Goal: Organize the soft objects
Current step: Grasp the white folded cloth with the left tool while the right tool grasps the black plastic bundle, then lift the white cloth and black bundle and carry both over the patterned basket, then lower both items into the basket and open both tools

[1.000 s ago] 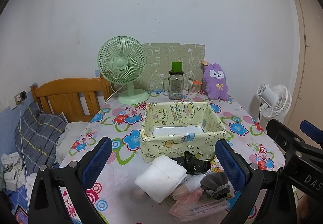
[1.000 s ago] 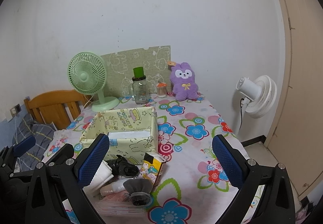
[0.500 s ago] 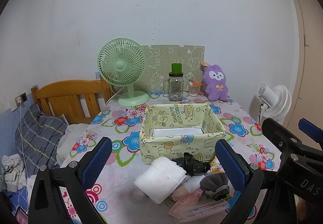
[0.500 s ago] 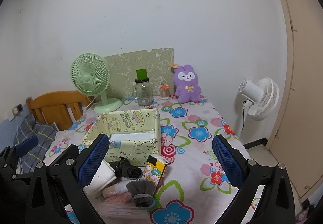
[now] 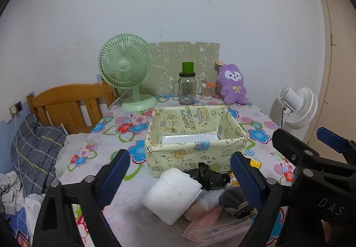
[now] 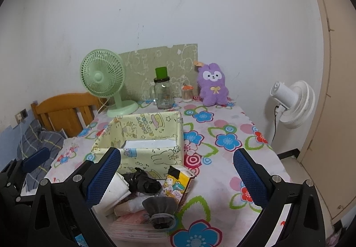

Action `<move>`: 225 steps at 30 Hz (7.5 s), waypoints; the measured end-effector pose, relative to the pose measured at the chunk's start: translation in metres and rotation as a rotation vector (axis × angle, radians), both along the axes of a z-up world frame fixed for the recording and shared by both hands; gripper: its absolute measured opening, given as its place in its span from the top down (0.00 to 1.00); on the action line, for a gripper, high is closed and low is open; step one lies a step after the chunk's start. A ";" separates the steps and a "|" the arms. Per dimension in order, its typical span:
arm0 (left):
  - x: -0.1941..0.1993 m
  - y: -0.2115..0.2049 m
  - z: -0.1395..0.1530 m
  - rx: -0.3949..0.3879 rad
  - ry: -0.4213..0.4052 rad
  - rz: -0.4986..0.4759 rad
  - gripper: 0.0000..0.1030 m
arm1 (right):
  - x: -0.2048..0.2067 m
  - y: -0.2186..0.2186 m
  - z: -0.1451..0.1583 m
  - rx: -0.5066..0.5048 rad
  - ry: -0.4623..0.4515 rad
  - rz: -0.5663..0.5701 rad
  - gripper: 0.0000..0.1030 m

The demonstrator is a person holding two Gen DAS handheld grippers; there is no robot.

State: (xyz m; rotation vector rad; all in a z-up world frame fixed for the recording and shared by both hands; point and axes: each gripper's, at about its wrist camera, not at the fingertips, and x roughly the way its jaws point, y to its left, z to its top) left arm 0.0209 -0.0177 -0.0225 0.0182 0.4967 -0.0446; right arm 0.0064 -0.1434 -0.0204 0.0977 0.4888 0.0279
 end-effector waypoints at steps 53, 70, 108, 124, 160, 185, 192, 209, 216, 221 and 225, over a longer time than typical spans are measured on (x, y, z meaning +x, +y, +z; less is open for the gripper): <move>0.082 0.014 -0.099 -0.015 0.337 0.013 0.16 | 0.081 0.050 -0.091 -0.080 0.289 0.065 0.22; 0.087 0.018 -0.104 -0.019 0.337 0.009 0.49 | 0.092 0.059 -0.106 -0.016 0.351 0.105 0.55; 0.054 0.009 -0.047 0.020 0.180 0.027 0.71 | 0.064 0.052 -0.053 0.018 0.210 0.099 0.81; 0.039 -0.003 -0.004 0.024 0.083 0.008 0.71 | 0.044 0.039 -0.009 0.018 0.115 0.070 0.81; 0.092 -0.010 0.020 0.006 0.029 0.028 0.71 | 0.096 0.025 0.017 0.030 0.066 0.044 0.81; 0.167 -0.011 -0.012 0.005 0.095 0.061 0.66 | 0.170 0.024 -0.016 0.022 0.086 -0.002 0.81; 0.179 -0.013 -0.023 0.028 0.111 0.092 0.58 | 0.187 0.023 -0.029 0.023 0.116 0.000 0.81; 0.197 -0.011 -0.044 0.054 0.187 0.076 0.18 | 0.213 0.027 -0.056 0.025 0.214 0.028 0.62; 0.192 -0.013 -0.040 0.041 0.172 0.046 0.11 | 0.207 0.031 -0.049 -0.006 0.173 0.033 0.18; 0.186 -0.013 -0.037 0.040 0.167 0.050 0.10 | 0.203 0.031 -0.044 -0.017 0.170 0.038 0.13; 0.179 -0.013 -0.030 0.042 0.154 0.046 0.09 | 0.196 0.032 -0.038 -0.022 0.155 0.037 0.09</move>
